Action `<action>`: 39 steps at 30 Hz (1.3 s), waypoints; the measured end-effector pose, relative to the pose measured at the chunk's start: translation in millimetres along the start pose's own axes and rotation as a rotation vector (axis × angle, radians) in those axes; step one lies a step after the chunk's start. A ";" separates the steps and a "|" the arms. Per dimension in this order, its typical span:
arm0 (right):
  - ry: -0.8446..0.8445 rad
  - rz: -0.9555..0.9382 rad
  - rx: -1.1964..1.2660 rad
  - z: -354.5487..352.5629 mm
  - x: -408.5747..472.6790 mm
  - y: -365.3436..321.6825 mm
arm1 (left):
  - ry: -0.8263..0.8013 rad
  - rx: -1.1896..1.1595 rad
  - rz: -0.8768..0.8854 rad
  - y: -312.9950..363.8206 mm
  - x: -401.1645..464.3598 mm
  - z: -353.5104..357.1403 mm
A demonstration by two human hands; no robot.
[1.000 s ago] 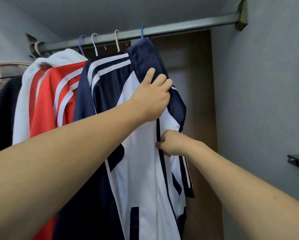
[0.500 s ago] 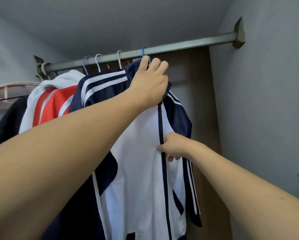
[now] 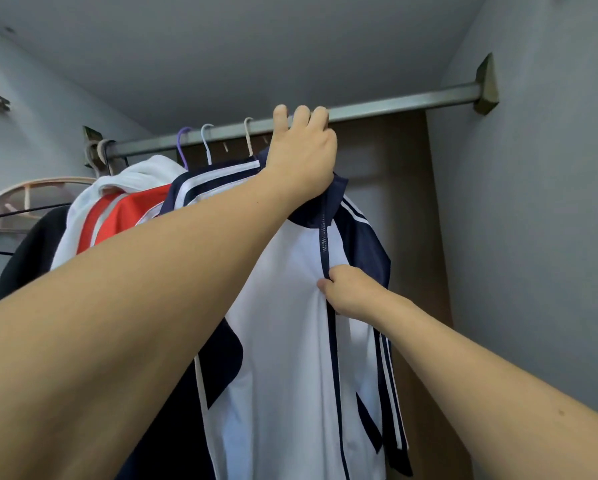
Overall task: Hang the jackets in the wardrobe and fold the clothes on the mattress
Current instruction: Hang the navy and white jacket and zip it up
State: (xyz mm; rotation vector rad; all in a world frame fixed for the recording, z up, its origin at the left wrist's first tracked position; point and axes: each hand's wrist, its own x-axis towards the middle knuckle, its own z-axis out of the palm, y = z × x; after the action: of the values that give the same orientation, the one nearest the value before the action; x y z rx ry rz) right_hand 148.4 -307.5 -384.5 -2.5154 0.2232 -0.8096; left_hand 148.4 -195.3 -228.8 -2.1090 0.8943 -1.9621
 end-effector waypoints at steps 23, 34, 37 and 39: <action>0.274 -0.089 -0.145 -50.9 -4.1 35.9 | -0.108 -0.012 0.327 19.6 -67.4 51.6; -0.085 0.301 -0.154 -224.9 32.3 -86.0 | -0.511 -0.436 0.167 -41.9 68.4 -26.4; -0.128 0.386 -0.129 -283.3 30.7 -131.1 | -0.597 -0.490 0.082 -71.2 98.7 -64.2; -0.159 0.406 -0.134 -318.5 30.8 -159.8 | -0.626 -0.523 0.062 -91.2 122.2 -86.6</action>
State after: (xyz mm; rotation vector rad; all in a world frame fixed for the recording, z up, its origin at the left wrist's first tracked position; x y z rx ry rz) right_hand -11.7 -304.4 -64.7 -2.5149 0.7258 -0.4427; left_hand 94.7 -155.5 -66.7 -2.6721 1.3873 -0.9677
